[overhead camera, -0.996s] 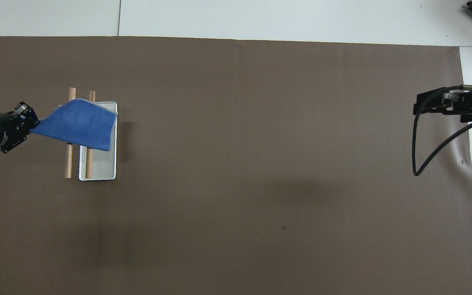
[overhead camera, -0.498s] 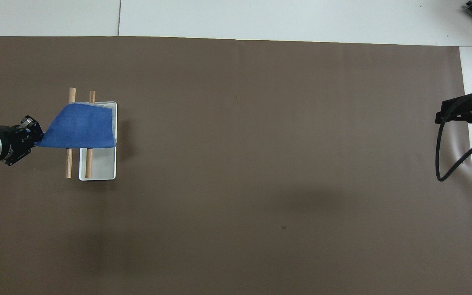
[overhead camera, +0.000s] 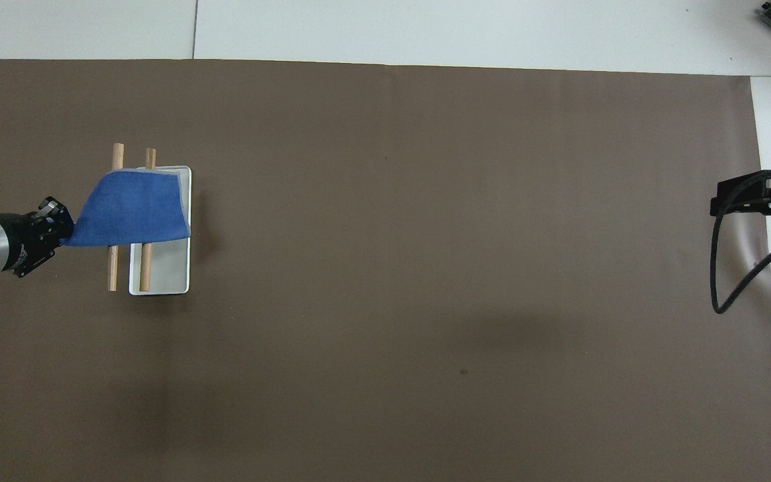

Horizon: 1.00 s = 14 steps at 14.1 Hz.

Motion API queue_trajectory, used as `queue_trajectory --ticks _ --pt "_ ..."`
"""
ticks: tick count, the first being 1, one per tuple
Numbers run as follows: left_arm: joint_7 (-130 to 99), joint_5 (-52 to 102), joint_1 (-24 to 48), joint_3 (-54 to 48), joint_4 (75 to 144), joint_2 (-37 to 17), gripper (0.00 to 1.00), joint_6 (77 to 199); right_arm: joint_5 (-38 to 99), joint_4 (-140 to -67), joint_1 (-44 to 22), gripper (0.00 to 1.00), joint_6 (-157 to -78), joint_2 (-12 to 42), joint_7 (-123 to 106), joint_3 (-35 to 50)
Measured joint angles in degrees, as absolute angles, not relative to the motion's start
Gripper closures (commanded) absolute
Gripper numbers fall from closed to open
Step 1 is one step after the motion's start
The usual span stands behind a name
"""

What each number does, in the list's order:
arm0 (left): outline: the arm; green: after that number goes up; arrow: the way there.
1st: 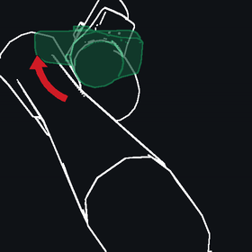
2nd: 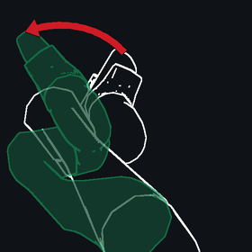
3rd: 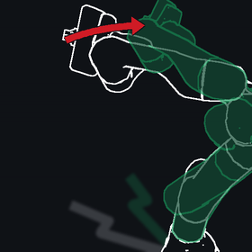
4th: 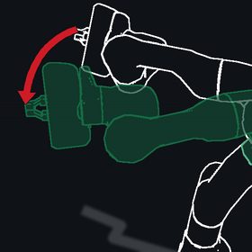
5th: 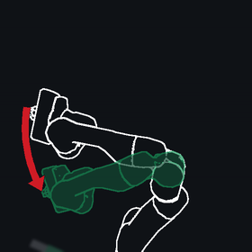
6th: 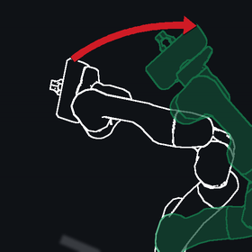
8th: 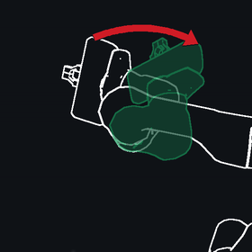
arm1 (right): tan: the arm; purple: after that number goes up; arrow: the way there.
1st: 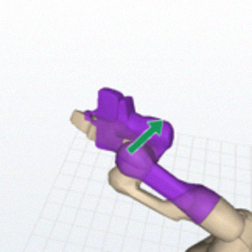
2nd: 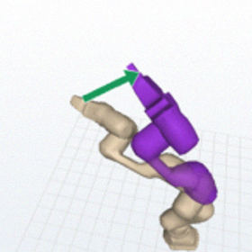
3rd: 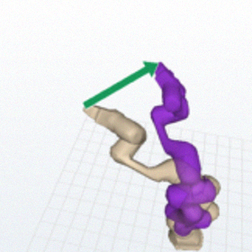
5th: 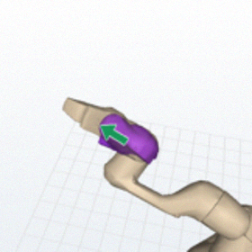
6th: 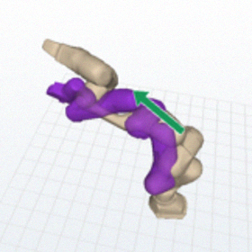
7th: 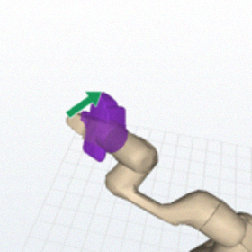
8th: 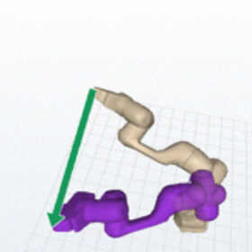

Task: Right arm passes towel to left arm to hang
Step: 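Lower the towel onto the crossbar and open the left gripper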

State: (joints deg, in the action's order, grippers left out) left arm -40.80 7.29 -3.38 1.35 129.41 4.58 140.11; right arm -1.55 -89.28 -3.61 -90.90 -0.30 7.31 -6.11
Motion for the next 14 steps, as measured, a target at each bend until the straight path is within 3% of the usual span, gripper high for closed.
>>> queue_trajectory --ticks 1,4,8,12,14 --pt "-41.1 7.3 -3.4 1.3 129.4 4.6 0.98 140.3 -1.4 -89.4 -3.6 0.00 -90.9 -0.3 7.5 -6.1" --pt "-41.7 7.3 -3.4 1.3 129.5 4.6 0.64 140.9 -0.7 -89.6 -3.6 0.00 -90.9 -0.4 8.6 -5.9" --pt "-41.8 7.3 -3.4 1.3 129.4 4.6 0.34 141.2 -0.7 -90.0 -3.7 0.00 -90.9 -0.6 8.7 -5.8" --pt "-41.8 7.3 -3.4 1.4 129.3 4.6 0.22 141.7 -0.7 -90.2 -3.6 0.00 -90.9 -0.9 8.7 -5.8" --pt "-41.9 7.3 -3.4 2.0 128.8 4.6 0.22 141.9 -0.7 -90.3 -3.5 0.00 -90.9 -0.9 8.7 -5.8"
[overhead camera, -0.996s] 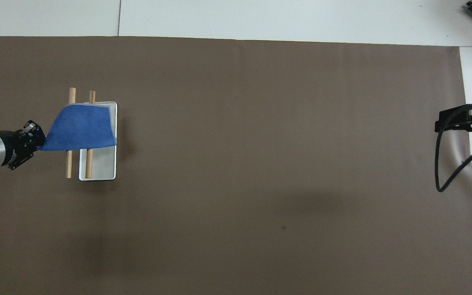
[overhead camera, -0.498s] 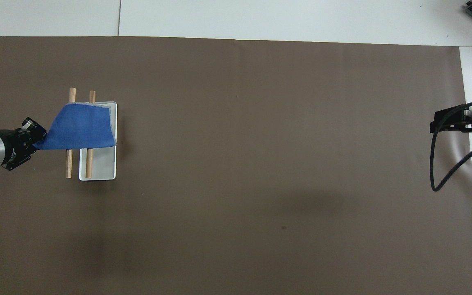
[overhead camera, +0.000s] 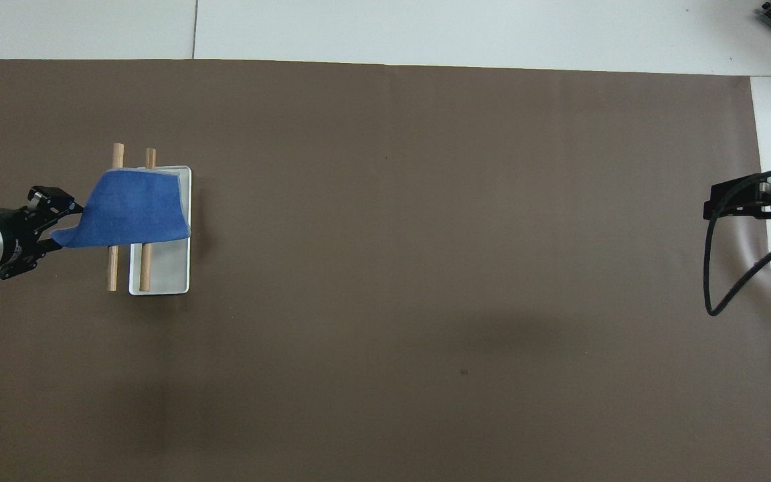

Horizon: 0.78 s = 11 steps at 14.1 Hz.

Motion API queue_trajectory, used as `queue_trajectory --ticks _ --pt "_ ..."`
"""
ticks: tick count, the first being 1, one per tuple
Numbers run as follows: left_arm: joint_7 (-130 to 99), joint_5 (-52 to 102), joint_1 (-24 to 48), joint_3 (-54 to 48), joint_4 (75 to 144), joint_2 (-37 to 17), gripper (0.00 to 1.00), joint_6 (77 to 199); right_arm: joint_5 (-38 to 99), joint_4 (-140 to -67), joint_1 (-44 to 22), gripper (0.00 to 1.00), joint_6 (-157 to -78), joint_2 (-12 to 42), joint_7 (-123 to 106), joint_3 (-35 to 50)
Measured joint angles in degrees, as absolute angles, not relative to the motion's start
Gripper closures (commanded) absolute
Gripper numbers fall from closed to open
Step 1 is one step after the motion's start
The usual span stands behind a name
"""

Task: Right arm passes towel to left arm to hang

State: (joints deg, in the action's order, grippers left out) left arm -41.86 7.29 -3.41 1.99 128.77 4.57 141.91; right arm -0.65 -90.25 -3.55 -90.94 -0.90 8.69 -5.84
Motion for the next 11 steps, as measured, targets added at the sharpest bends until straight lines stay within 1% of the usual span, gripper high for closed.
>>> queue_trajectory --ticks 3,6,8,11 --pt "-41.8 7.3 -3.5 4.2 126.5 4.4 0.22 141.4 -0.7 -90.3 -3.5 0.00 -90.9 -0.9 8.7 -5.8" --pt "-41.8 7.3 -3.5 4.4 123.1 3.9 0.22 138.4 -0.7 -90.3 -3.5 0.00 -90.9 -0.9 8.7 -5.8" --pt "-41.9 7.3 -3.5 4.3 119.7 3.4 0.22 135.7 -0.7 -90.3 -3.5 0.00 -90.9 -0.9 8.7 -5.8" --pt "-42.0 7.3 -3.4 4.1 111.9 2.5 0.23 127.8 -0.7 -90.3 -3.5 0.00 -90.9 -0.9 8.7 -5.8"
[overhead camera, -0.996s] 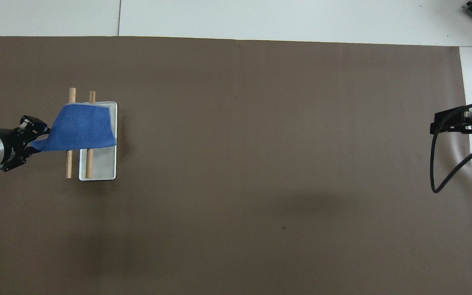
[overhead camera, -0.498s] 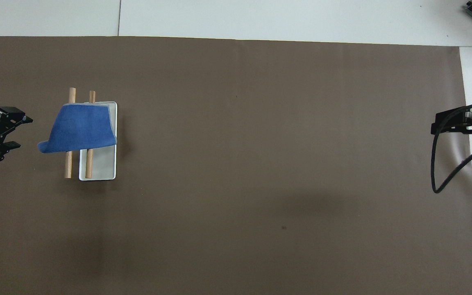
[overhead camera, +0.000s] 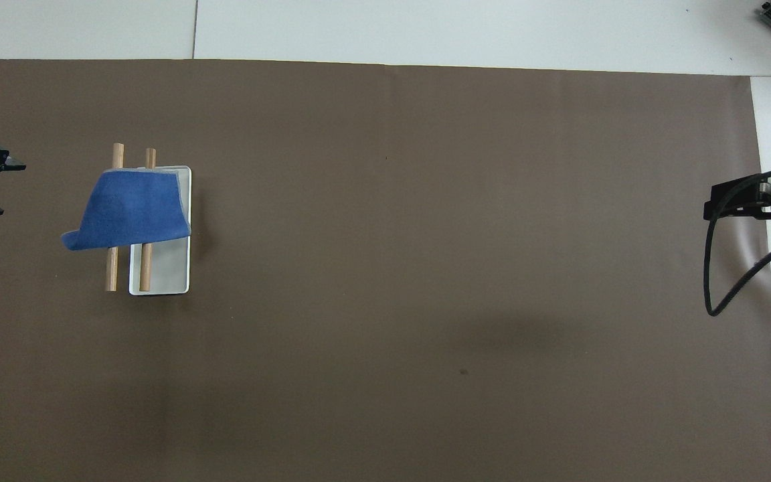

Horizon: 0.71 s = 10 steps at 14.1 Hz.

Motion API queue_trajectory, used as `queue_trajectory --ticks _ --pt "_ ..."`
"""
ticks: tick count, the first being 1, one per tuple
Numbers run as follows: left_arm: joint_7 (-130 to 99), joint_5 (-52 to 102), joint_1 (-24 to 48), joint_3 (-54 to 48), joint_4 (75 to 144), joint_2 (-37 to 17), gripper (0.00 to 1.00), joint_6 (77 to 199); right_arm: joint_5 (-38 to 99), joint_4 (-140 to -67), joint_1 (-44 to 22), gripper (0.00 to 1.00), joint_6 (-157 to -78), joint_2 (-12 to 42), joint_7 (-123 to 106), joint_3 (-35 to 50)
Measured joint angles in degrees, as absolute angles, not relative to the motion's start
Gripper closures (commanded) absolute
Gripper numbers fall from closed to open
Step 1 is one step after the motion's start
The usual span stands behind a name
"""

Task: Right arm passes towel to left arm to hang

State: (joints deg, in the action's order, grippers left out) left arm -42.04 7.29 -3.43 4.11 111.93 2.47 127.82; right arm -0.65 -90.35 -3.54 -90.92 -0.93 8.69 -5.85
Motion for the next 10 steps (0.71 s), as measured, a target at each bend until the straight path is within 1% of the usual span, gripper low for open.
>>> queue_trajectory --ticks 3,5,7,10 --pt "-42.1 7.2 -3.4 3.5 102.3 1.2 0.24 117.0 -0.7 -90.4 -3.5 0.00 -90.9 -0.9 8.7 -5.8" --pt "-42.0 5.0 -3.3 2.0 97.8 0.8 0.27 111.5 -0.7 -90.4 -3.5 0.00 -90.9 -0.9 8.7 -5.8" --pt "-42.0 1.6 -3.3 -0.5 94.9 0.7 0.29 106.9 -0.7 -90.4 -3.5 0.00 -90.9 -0.9 8.7 -5.8" --pt "-41.0 -1.4 -3.2 -4.1 92.5 0.6 0.32 102.1 -0.7 -90.4 -3.5 0.00 -90.9 -1.0 8.7 -5.8"
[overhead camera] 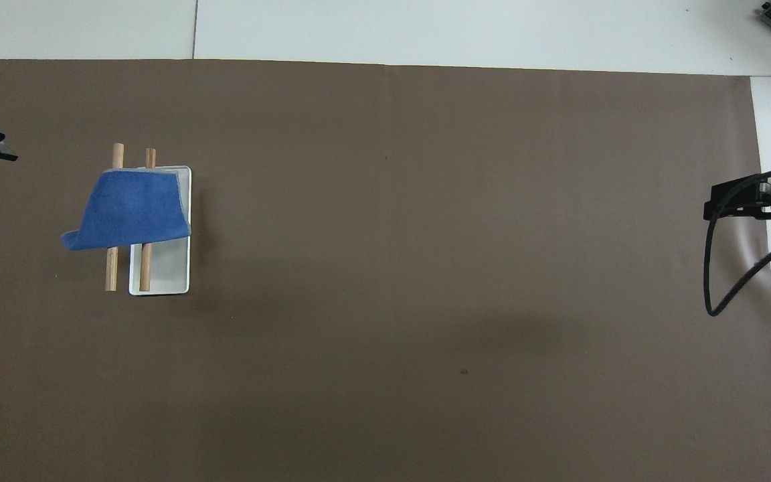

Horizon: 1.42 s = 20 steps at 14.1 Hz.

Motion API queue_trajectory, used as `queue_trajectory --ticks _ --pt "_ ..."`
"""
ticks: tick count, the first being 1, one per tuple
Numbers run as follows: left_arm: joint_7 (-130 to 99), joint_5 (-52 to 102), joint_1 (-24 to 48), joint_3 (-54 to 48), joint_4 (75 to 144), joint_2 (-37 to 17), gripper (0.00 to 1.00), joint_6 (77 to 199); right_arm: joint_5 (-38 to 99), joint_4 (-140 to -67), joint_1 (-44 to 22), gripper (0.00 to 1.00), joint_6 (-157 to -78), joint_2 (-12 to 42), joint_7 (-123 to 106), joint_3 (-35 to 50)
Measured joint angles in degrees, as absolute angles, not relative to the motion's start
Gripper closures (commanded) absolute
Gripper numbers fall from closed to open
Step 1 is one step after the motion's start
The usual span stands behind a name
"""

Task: Right arm passes towel to left arm to hang

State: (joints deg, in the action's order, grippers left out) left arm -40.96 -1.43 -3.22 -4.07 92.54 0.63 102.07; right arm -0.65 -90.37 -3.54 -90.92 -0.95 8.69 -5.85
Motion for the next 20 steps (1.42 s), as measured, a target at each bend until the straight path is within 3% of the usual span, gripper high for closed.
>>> queue_trajectory --ticks 8,11,20 --pt "-15.5 -4.1 -3.3 -5.6 89.7 0.6 0.29 91.1 -0.7 -90.4 -3.5 0.00 -90.9 -1.0 8.7 -5.8" --pt "-10.9 -3.3 -3.3 -5.8 89.3 0.9 0.00 88.9 -0.7 -90.4 -3.5 0.00 -90.9 -1.0 8.7 -5.8" --pt "-9.5 -2.3 -3.3 -6.0 89.9 1.2 0.00 89.8 -0.7 -90.4 -3.5 0.00 -90.9 -1.0 8.7 -5.8"
